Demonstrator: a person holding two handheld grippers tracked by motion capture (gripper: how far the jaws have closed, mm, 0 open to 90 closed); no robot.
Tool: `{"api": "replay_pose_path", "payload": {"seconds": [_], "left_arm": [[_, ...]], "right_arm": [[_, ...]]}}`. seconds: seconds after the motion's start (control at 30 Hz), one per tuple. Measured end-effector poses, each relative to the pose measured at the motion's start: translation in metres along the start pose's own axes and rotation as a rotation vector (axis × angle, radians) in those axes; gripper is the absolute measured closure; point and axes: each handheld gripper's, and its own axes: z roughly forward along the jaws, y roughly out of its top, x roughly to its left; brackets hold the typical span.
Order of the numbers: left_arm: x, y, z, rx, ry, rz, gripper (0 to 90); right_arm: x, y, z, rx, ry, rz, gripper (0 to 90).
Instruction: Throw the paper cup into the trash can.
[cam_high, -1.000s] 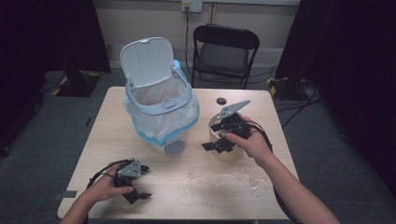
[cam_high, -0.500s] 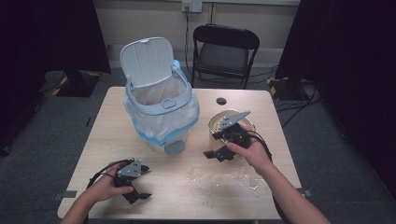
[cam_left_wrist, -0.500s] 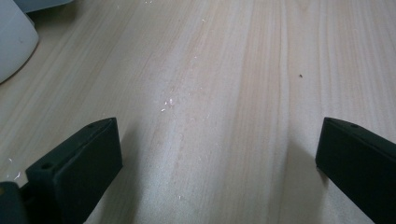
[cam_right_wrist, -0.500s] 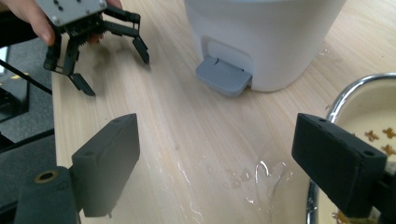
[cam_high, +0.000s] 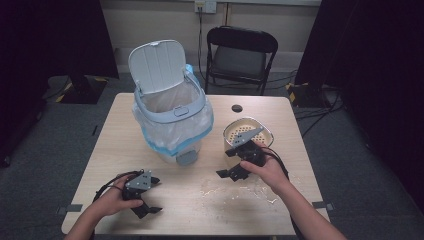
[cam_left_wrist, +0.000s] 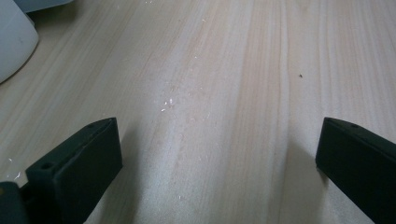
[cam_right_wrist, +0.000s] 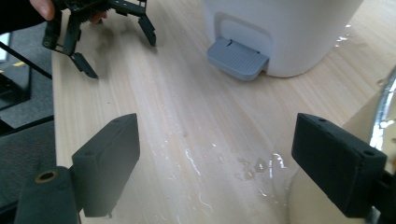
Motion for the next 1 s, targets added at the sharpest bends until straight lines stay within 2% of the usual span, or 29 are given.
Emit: {"api": "replay_pose_path", "payload": {"seconds": [0.17,0.33,0.47,0.57,0.67,0.87,1.0], "left_arm": [[0.0,0.0,0.0,0.0,0.0,0.0,0.0],[0.0,0.0,0.0,0.0,0.0,0.0,0.0],[0.0,0.0,0.0,0.0,0.0,0.0,0.0],[0.0,0.0,0.0,0.001,0.0,0.001,0.0],[0.0,0.0,0.0,0.0,0.0,0.001,0.0],[0.0,0.0,0.0,0.0,0.0,0.0,0.0],[0.0,0.0,0.0,0.0,0.0,0.0,0.0]], "right_arm": [[0.005,-0.004,0.003,-0.007,0.021,0.001,14.8],[0.011,-0.011,0.009,0.012,0.037,-0.002,14.8],[0.016,-0.014,0.012,0.004,0.008,-0.023,14.7],[0.021,-0.016,0.014,-0.008,0.057,-0.009,14.7],[0.028,-0.018,0.017,0.001,0.065,-0.021,14.7],[0.033,-0.028,0.025,0.011,0.084,-0.006,14.7],[0.036,-0.036,0.033,0.039,0.085,-0.002,14.7]]}}
